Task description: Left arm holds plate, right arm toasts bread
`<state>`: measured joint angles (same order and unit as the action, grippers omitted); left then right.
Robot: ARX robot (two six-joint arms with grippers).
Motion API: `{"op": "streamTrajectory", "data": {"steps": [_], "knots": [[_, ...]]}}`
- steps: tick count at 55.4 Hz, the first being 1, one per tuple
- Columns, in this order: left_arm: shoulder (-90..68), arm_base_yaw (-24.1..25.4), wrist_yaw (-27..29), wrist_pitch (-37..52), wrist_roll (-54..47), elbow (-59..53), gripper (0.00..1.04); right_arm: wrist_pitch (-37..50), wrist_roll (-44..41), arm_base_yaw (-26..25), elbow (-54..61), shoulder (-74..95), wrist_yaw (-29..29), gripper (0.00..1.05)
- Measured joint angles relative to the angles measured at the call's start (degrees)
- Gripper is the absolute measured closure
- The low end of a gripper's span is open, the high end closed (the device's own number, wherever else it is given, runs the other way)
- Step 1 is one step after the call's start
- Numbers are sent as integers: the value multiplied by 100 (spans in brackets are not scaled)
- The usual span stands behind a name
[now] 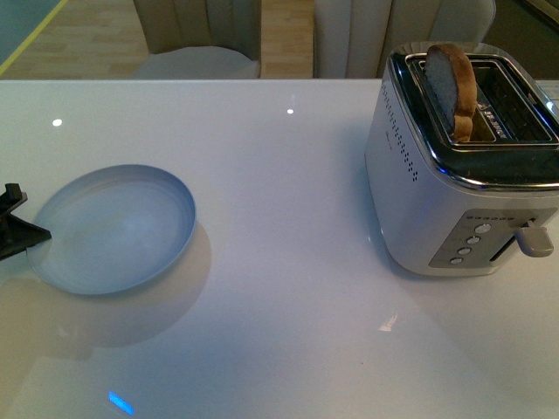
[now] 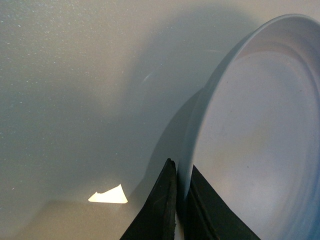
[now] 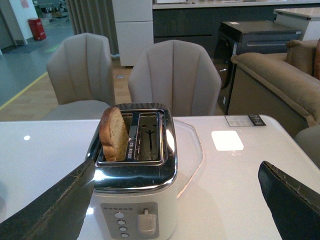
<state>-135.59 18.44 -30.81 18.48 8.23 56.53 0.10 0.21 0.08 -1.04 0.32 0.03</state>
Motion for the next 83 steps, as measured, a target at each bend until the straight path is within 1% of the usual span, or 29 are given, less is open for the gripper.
{"op": "streamTrajectory", "data": {"steps": [29, 33, 39, 46, 50, 53, 61, 63, 67, 73, 83], "knots": [[-525, 44, -284, 66, -199, 402, 102, 0, -2, 0, 2, 0, -2, 9], [-525, 42, -273, 63, -205, 402, 91, 0, 0, 0, 0, 0, -2, 9], [-516, 42, -317, 63, -232, 409, 68, 0, 0, 0, 0, 0, -2, 9], [-448, 37, -299, 68, -236, 409, 51, 0, 0, 0, 0, 0, 0, 9], [-363, 37, -188, 92, -234, 387, 40, 0, 0, 0, 0, 0, 0, 9], [-195, 39, -144, 142, -227, 275, 28, 0, 0, 0, 0, 0, 0, 9], [304, 59, -162, 129, -243, -4, 7, 0, -2, 0, 0, 0, -2, 9], [481, 63, -166, 146, -243, -96, 6, 0, -2, 0, 0, 0, -2, 9], [894, 63, -179, 254, -234, -317, 8, 0, -2, 0, 0, 0, 0, 9], [1655, 31, -201, 387, -205, -702, 7, 0, 0, 0, 0, 0, 0, 9], [3180, -225, -186, 516, -44, -1453, 7, 0, -2, 0, 0, 0, 0, 9]]}}
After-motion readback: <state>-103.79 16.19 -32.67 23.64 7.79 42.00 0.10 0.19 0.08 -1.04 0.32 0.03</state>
